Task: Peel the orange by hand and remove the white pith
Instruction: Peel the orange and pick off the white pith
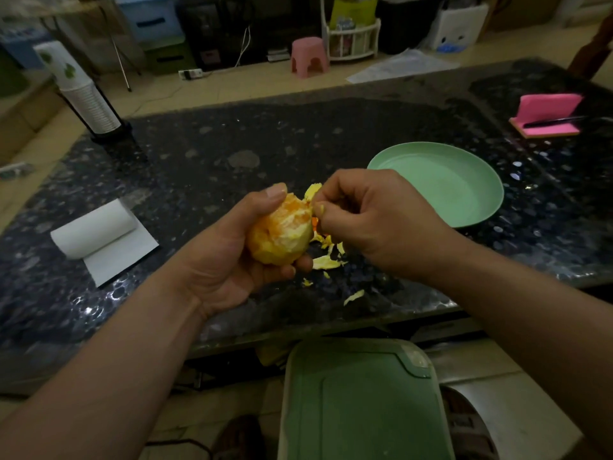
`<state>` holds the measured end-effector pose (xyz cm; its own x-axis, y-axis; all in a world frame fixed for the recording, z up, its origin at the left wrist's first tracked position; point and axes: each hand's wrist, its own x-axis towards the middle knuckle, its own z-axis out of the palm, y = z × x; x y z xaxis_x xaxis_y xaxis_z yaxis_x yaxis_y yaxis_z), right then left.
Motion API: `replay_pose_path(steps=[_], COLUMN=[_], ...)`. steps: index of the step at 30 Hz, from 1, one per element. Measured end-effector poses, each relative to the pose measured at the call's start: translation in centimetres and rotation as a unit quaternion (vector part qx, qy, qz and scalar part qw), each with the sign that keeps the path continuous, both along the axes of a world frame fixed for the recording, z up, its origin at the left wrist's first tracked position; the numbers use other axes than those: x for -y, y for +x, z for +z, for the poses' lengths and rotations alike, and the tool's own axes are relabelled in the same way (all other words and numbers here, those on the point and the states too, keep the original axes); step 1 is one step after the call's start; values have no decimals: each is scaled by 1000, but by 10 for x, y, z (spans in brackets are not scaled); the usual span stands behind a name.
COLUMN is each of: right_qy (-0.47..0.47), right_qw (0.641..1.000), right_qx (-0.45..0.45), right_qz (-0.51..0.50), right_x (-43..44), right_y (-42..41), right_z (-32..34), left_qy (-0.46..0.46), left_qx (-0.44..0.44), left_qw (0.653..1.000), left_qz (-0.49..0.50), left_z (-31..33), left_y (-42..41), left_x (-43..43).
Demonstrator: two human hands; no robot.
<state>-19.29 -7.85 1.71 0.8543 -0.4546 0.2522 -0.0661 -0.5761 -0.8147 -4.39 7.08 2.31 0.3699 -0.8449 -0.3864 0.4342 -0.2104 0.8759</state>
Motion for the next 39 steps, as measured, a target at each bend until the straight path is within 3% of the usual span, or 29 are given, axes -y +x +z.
replay_pose_path(steps=[15,24,32,39], right_qy=[41,0,-77,-52], right_qw=[999,997,987,997], right_qx=[5,-36,-116,-50], right_qz=[6,-64,-82,-19], right_x=[6,22,22,8], right_y=[1,10,18,7], right_z=[-5,-22,-29,-7], left_qy=[-43,-86,-12,7], left_qx=[-27,-27,-33,-21], left_qw=[998,991,999,999], left_qz=[-44,-101,6,28], left_z=[-5,-6,-14,-12], left_y=[5,9,8,5], left_x=[-4,-8,3,5])
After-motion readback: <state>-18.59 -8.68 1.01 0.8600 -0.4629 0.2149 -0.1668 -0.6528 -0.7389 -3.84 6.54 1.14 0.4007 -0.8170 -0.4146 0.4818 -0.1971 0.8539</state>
